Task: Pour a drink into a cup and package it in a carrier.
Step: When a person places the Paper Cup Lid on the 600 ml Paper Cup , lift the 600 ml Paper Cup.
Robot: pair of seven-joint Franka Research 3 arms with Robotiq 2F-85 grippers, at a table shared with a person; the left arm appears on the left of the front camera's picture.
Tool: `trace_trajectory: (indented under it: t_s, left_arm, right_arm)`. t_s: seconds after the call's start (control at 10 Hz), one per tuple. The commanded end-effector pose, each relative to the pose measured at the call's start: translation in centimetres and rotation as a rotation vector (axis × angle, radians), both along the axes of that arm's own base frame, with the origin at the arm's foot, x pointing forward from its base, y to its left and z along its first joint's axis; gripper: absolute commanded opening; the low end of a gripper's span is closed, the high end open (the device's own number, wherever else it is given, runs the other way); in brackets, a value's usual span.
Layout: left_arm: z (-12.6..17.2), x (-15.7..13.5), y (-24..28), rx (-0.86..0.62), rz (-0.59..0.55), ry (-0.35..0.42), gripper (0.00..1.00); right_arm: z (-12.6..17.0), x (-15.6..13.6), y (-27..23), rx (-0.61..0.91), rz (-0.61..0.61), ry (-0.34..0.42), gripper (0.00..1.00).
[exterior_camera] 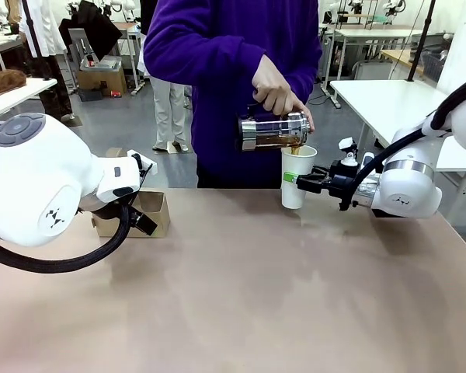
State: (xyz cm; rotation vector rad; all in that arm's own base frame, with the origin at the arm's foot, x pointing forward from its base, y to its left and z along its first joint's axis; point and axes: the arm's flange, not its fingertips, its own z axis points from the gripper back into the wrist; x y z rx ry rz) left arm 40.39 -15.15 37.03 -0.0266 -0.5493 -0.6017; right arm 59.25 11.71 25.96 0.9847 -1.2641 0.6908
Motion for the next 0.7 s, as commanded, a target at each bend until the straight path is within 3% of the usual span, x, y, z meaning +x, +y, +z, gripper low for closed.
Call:
trace_trajectory:
  t_s: [0.0, 0.6]
  left_arm:
    - [0.03, -0.02, 0.02, -0.002, -0.001, 0.0, 1.0]
    - [0.03, -0.02, 0.02, -0.002, -0.001, 0.0, 1.0]
  right_arm:
    - [0.16, -0.13, 0.15, 0.003, -0.002, -0.003, 0.8]
    - [0.16, -0.13, 0.15, 0.003, -0.002, -0.003, 0.8]
